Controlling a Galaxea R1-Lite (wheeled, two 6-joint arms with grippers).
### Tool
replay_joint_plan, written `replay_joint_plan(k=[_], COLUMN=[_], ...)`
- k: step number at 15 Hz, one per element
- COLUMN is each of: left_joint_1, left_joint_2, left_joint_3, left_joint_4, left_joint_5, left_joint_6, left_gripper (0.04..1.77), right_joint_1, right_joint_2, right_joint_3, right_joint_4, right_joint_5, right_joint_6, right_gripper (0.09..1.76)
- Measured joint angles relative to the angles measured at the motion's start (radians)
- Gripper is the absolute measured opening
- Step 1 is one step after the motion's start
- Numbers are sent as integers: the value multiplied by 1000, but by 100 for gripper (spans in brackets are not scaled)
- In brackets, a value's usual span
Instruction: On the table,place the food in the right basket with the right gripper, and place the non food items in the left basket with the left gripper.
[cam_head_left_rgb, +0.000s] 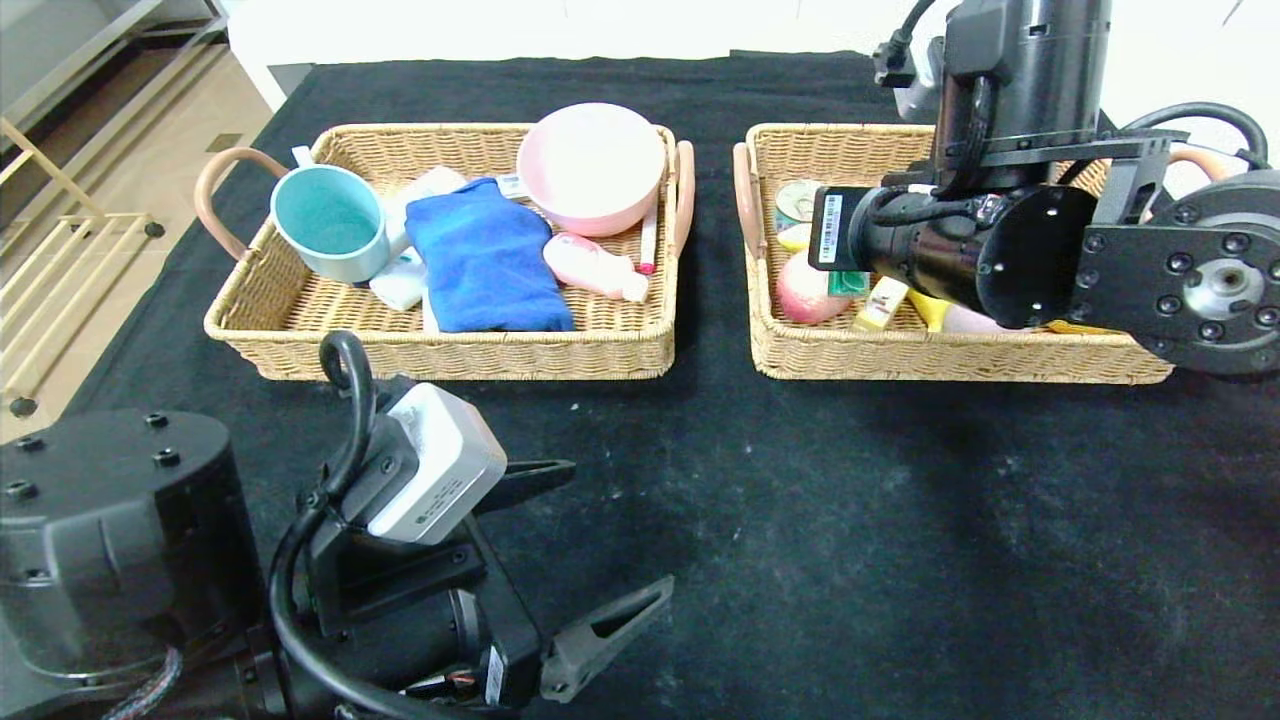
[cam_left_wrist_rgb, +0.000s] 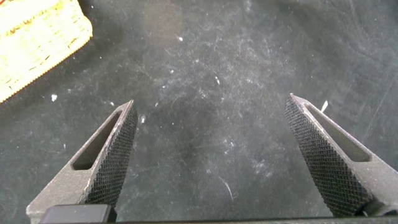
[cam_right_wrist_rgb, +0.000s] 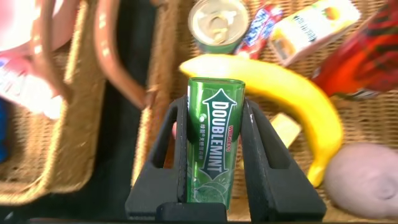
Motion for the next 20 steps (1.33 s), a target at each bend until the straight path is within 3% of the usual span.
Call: replay_joint_plan(k=[10,15,20], left_joint_1=[-12,-13,-13], left_joint_2=[8,15,11], left_joint_3=[4,4,1], left_joint_4=[-2,-3,-11], left_joint_5=[0,2,11], left_joint_6=[-1,-1,-3], left_gripper=[172,172,172], right_joint_1=[-99,-101,-90], right_joint_2=[15,5,-52], right_joint_3=[7,20,96], right_joint_4=[-32,-33,-32], right_joint_5=[4,4,5], right_joint_6=[-8,-7,-9], right_gripper=[59,108,138])
